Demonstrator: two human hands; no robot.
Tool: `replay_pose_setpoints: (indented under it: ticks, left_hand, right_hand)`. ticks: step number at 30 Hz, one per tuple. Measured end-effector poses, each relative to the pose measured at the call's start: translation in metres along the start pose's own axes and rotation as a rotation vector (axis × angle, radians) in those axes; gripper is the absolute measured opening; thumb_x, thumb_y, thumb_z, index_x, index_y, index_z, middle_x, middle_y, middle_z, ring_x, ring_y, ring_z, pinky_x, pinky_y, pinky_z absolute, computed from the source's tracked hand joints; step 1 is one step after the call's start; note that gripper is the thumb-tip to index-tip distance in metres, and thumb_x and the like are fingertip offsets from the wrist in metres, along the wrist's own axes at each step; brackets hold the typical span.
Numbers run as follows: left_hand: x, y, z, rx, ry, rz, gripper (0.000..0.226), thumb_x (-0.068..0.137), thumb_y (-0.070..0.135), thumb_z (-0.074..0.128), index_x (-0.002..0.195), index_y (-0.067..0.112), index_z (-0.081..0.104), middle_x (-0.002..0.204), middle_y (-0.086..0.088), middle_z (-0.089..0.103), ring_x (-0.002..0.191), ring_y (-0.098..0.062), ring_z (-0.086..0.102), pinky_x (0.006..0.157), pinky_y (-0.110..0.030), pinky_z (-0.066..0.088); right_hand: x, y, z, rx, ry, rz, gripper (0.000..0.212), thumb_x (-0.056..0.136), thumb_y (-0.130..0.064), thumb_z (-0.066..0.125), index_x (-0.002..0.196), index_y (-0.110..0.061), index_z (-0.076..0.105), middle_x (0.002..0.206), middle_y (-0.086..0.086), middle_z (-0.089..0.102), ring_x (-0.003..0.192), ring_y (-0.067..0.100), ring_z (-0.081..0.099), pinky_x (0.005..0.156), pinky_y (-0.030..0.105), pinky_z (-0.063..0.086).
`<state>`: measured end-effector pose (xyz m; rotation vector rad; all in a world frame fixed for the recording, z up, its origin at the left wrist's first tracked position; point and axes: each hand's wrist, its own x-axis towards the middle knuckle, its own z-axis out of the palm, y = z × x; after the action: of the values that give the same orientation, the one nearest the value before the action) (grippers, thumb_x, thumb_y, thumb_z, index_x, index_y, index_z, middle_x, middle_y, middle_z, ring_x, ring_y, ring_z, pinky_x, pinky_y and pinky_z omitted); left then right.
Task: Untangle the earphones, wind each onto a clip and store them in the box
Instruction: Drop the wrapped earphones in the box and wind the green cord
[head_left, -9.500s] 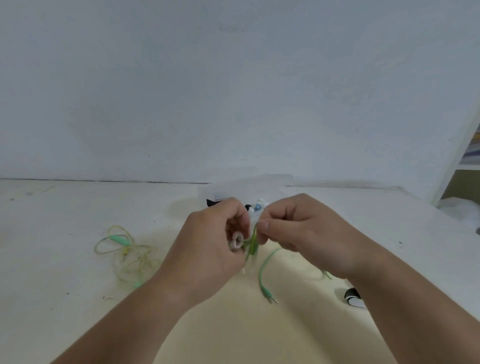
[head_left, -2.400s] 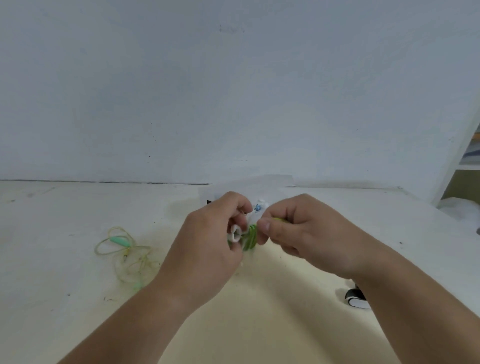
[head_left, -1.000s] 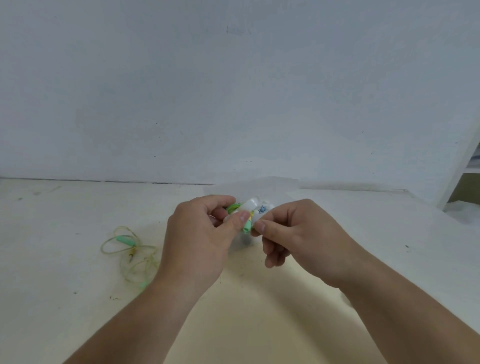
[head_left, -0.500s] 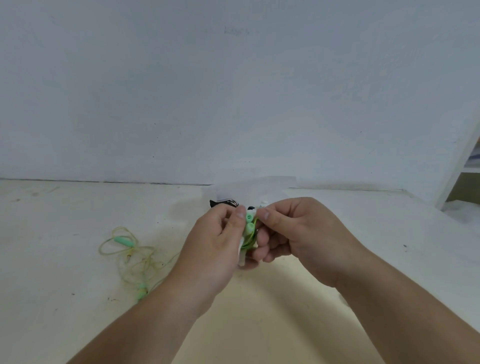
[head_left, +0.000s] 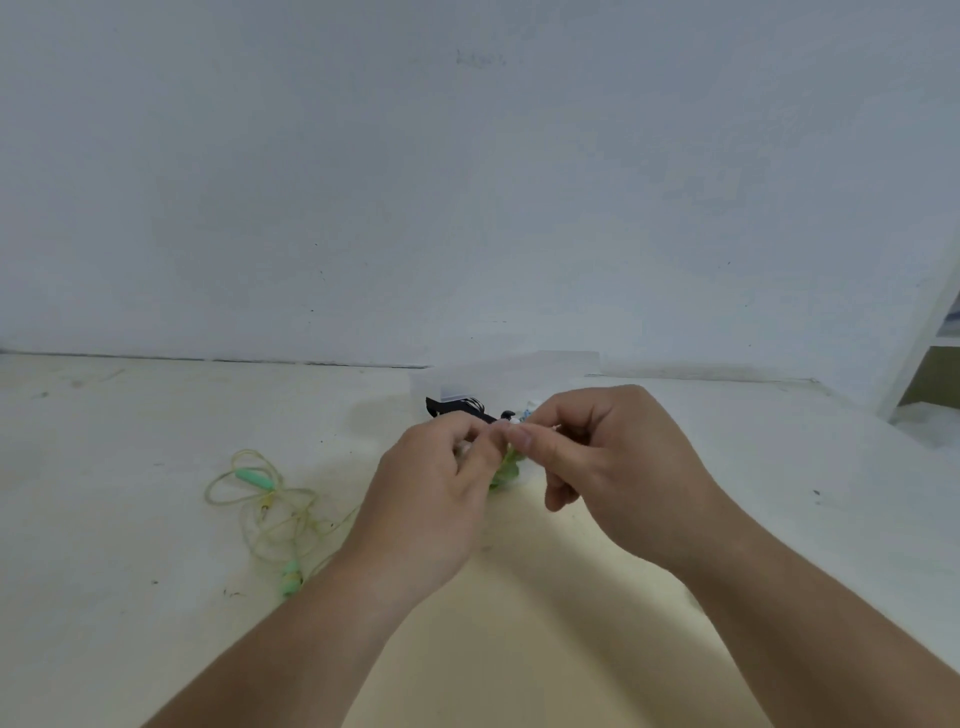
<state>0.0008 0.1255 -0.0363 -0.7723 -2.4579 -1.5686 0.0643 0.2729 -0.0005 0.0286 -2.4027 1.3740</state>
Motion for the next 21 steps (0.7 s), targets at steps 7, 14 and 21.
replay_pose_setpoints:
  ticks: [7, 14, 21]
  left_hand:
    - [-0.003, 0.004, 0.006, -0.106, -0.106, 0.117, 0.019, 0.1, 0.035, 0.051, 0.105, 0.031, 0.069, 0.063, 0.028, 0.06, 0.056, 0.002, 0.053, 0.056, -0.011, 0.039]
    - [-0.001, 0.004, 0.005, -0.24, -0.095, 0.091, 0.019, 0.098, 0.028, 0.054, 0.105, 0.029, 0.071, 0.068, 0.019, 0.066, 0.058, -0.003, 0.058, 0.061, -0.02, 0.05]
    - [-0.002, 0.004, 0.005, -0.289, -0.135, 0.086, 0.021, 0.097, 0.031, 0.056, 0.11, 0.029, 0.072, 0.081, 0.012, 0.071, 0.066, 0.001, 0.059, 0.065, -0.02, 0.051]
  right_hand:
    - [0.005, 0.003, -0.014, 0.004, 0.125, 0.053, 0.017, 0.086, -0.025, 0.076, 0.072, -0.014, 0.074, 0.047, -0.009, 0.058, 0.045, 0.006, 0.058, 0.046, 0.011, 0.041]
    - [0.005, 0.002, -0.022, -0.052, 0.115, 0.046, 0.016, 0.086, -0.023, 0.076, 0.071, -0.017, 0.073, 0.049, -0.009, 0.058, 0.047, 0.005, 0.061, 0.046, 0.011, 0.039]
    - [0.004, -0.001, -0.024, -0.098, 0.109, 0.04, 0.016, 0.085, -0.023, 0.076, 0.071, -0.017, 0.073, 0.055, 0.004, 0.063, 0.044, 0.004, 0.056, 0.043, 0.015, 0.037]
